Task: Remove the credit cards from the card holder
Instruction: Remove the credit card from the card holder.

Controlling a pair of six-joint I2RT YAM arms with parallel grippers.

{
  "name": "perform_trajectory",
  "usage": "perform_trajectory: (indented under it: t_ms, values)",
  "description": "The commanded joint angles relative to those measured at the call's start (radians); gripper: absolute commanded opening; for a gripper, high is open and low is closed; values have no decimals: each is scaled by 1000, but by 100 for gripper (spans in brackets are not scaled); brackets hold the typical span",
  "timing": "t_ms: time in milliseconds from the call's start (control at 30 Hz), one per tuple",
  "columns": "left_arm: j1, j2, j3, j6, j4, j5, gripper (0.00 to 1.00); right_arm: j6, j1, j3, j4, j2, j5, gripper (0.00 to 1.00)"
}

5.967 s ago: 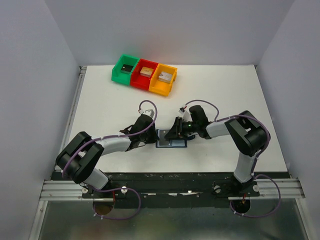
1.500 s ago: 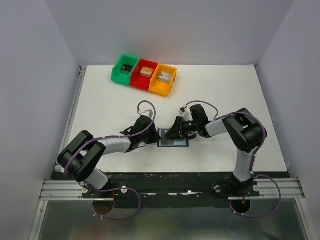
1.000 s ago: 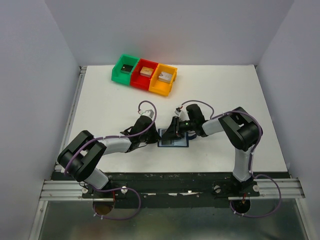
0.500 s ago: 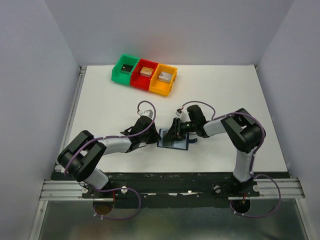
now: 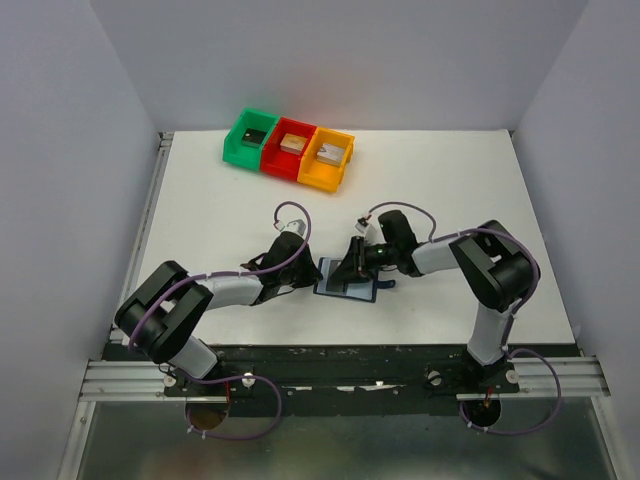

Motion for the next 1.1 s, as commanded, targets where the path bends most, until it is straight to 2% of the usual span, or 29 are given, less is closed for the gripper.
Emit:
perform_trajectory:
  t_ms: [0, 1067]
  values:
    - [2, 7, -37, -6, -90, -36, 0, -19, -14, -19, -9, -38, 4, 36]
    - [5, -17, -65, -24, -86, -44, 0, -28, -77, -102, 16, -92, 22, 24]
